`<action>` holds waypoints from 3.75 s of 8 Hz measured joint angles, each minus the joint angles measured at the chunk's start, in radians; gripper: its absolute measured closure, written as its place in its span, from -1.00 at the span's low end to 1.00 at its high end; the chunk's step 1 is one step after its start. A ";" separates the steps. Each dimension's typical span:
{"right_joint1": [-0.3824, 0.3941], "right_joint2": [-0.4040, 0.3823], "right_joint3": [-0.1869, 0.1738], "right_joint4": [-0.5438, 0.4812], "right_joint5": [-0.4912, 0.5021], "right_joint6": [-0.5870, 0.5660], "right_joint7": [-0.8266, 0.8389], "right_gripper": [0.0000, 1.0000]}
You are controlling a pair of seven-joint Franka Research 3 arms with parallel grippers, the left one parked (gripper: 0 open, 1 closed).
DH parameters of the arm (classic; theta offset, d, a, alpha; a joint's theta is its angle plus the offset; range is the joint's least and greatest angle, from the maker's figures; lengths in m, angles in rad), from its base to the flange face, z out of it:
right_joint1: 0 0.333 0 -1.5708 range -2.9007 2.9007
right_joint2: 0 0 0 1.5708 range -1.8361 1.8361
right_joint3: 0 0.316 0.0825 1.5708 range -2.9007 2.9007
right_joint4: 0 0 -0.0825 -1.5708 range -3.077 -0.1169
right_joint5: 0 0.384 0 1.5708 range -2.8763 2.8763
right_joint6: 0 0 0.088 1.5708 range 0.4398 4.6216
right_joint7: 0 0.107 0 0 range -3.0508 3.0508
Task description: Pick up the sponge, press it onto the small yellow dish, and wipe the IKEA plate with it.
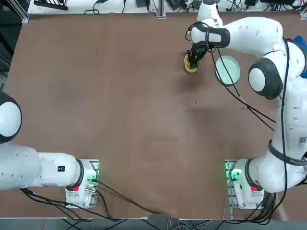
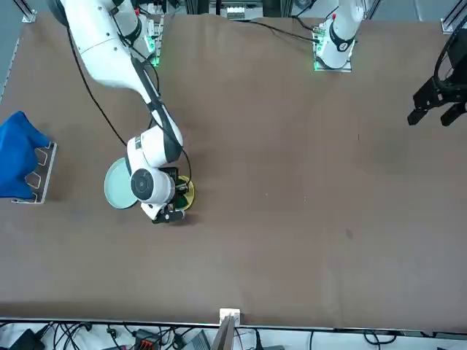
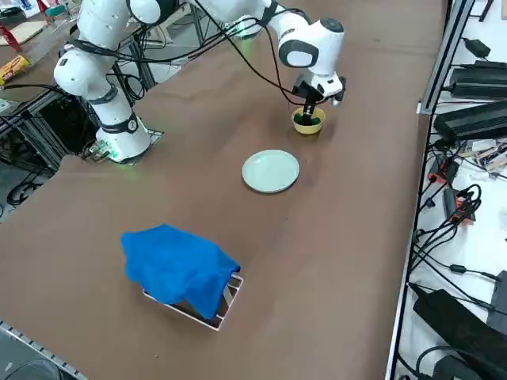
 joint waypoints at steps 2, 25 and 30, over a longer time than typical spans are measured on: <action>0.000 0.000 0.000 0.000 0.000 0.000 0.000 0.60; 0.004 -0.159 0.011 0.011 0.000 -0.192 -0.009 0.81; 0.002 -0.156 0.011 0.007 0.000 -0.193 -0.010 0.81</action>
